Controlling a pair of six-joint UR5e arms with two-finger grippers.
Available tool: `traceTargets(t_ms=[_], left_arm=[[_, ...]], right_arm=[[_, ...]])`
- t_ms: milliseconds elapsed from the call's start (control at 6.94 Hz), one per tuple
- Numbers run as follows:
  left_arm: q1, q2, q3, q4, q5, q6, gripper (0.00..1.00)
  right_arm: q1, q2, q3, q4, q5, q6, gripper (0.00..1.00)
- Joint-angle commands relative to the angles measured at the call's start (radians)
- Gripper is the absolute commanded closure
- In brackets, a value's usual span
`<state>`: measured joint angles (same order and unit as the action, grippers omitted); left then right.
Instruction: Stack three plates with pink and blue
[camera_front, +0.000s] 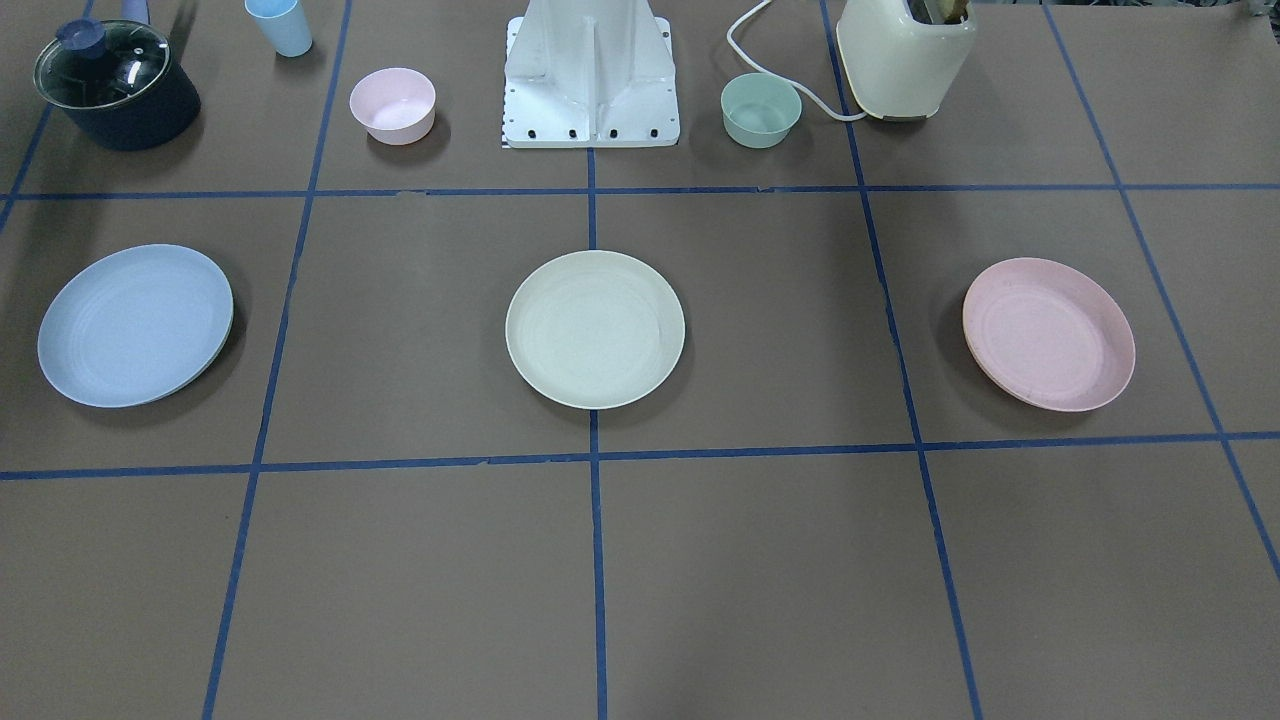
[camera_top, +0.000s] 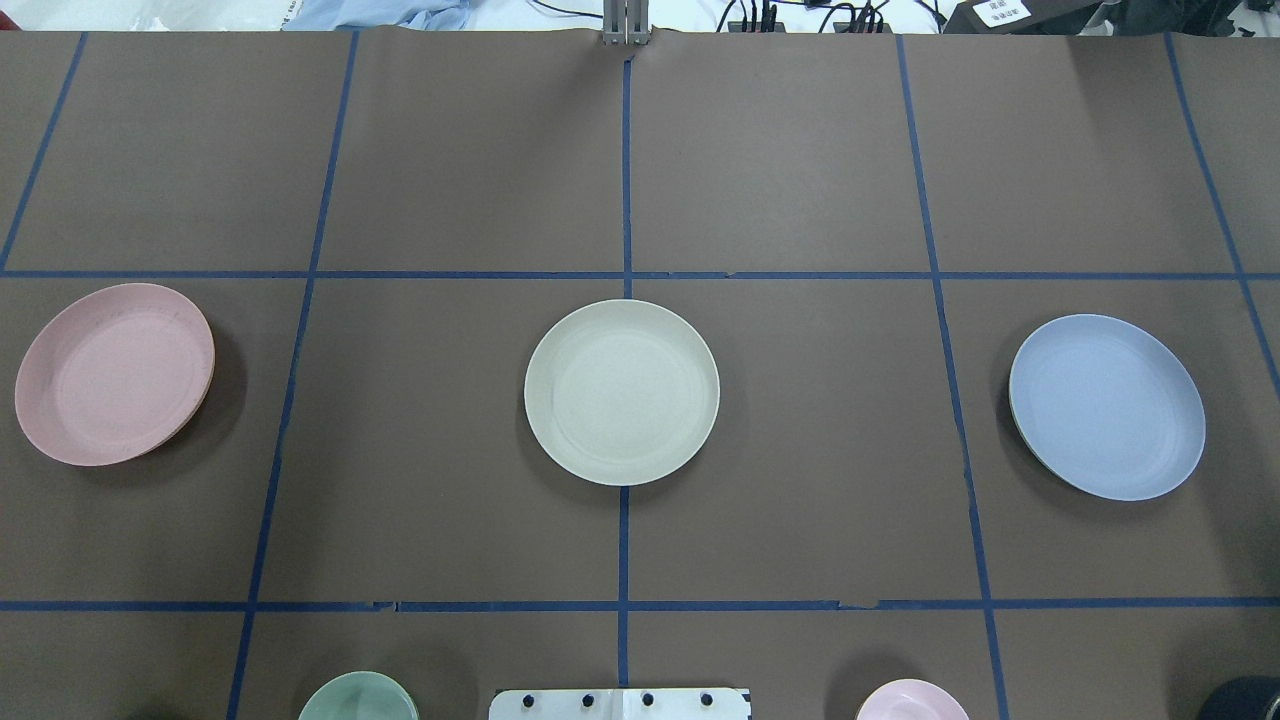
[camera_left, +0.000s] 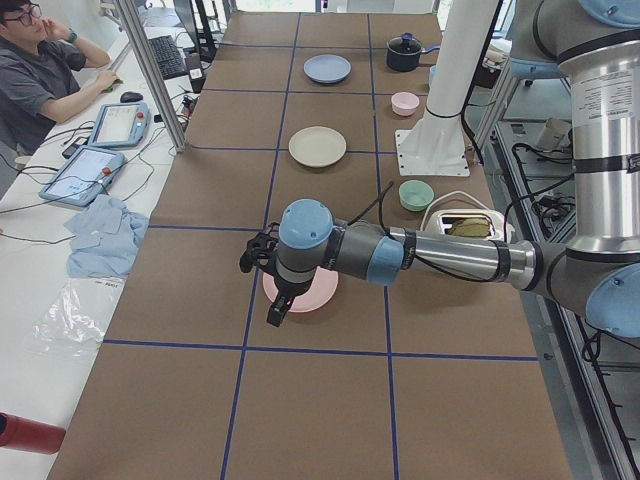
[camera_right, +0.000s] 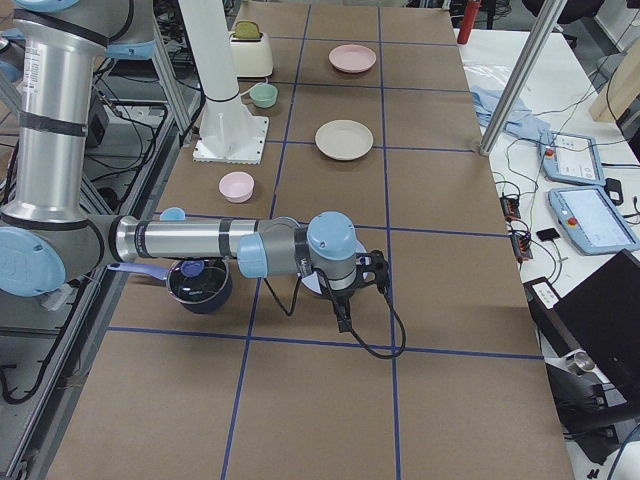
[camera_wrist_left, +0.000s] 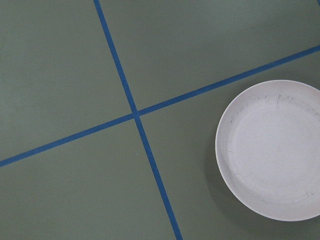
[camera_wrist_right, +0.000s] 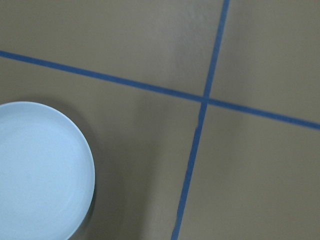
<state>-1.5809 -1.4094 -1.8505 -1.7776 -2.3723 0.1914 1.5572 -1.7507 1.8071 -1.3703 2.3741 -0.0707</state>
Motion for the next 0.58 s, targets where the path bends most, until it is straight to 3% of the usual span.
traceTargets(t_ms=[0,144,432], left_arm=[[-0.008,0.012,-0.009,-0.235,0.004,0.000,0.00],[-0.007,-0.105,0.104,-0.440,0.013,-0.022,0.00],[-0.002,-0.135,0.198,-0.610,0.007,-0.239,0.00]], right_arm=[[0.000,0.016,-0.018,0.215,0.000,0.008,0.00],[0.000,0.019,-0.038,0.218,0.008,0.018,0.00],[0.000,0.023,-0.034,0.235,0.054,0.020,0.00]])
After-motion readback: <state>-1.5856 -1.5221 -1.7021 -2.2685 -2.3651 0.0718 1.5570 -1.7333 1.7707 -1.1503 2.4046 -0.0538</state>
